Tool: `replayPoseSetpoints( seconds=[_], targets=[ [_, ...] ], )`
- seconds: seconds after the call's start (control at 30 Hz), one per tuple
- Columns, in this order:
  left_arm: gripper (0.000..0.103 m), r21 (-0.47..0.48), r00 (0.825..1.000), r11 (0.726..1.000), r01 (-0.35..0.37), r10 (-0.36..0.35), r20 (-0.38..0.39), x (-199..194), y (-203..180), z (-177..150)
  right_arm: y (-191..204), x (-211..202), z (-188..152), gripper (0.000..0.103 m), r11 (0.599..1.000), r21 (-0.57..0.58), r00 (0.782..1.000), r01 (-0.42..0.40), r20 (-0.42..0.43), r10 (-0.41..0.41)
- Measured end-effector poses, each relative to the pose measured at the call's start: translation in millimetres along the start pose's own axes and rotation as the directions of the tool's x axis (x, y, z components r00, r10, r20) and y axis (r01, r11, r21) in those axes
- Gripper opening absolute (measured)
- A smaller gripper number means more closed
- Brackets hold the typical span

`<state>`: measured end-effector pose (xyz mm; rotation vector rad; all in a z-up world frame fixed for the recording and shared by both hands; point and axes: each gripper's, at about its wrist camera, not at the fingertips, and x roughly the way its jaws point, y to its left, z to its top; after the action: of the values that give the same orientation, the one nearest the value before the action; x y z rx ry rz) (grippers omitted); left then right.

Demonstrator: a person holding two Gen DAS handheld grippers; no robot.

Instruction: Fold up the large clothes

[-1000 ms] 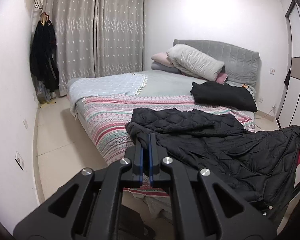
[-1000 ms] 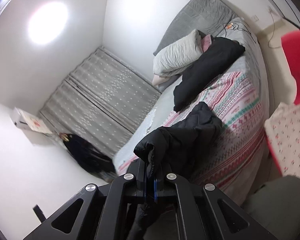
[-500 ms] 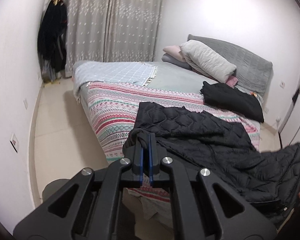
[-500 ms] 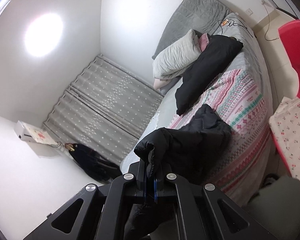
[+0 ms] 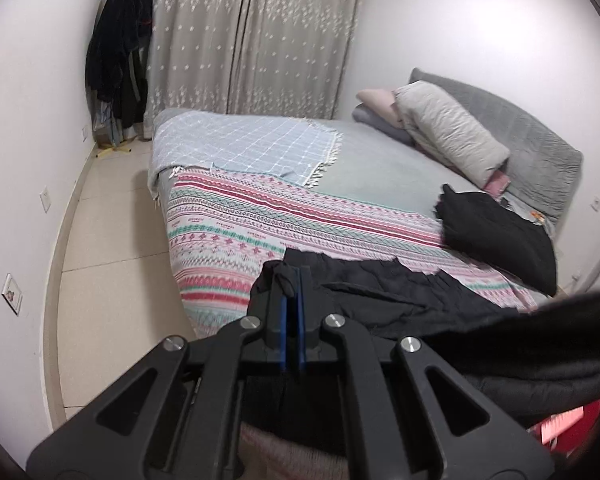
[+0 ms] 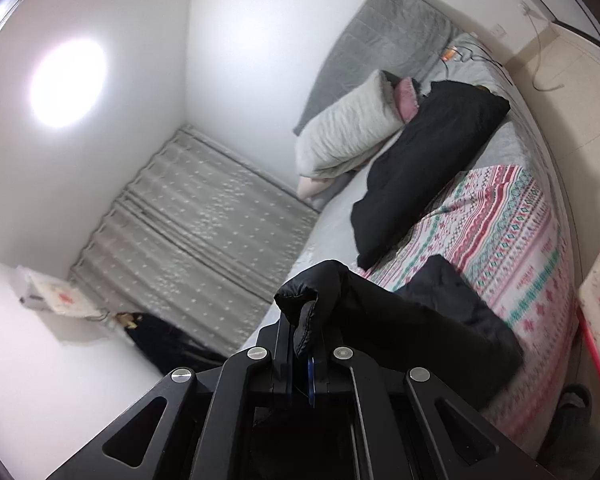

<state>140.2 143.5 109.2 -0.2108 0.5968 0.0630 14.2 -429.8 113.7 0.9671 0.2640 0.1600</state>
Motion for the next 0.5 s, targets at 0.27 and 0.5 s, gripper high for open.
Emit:
replayPoseSetpoints(
  seconds=[0.27,0.5],
  targets=[
    [0.005,0.133,0.977,0.973,-0.187,0.198,-0.076,139.3,-44.5,26.2,-21.8,154.7,45.0,0.004,0.972,-0.004,0.968,0.237,-0.086,-0.236],
    [0.007,0.067,0.931,0.986,-0.156,0.169,-0.325,245.0,-37.9,14.8,-72.7,262.7,55.5,0.004,0.912,-0.001,0.891,0.411,-0.209,-0.402]
  ],
)
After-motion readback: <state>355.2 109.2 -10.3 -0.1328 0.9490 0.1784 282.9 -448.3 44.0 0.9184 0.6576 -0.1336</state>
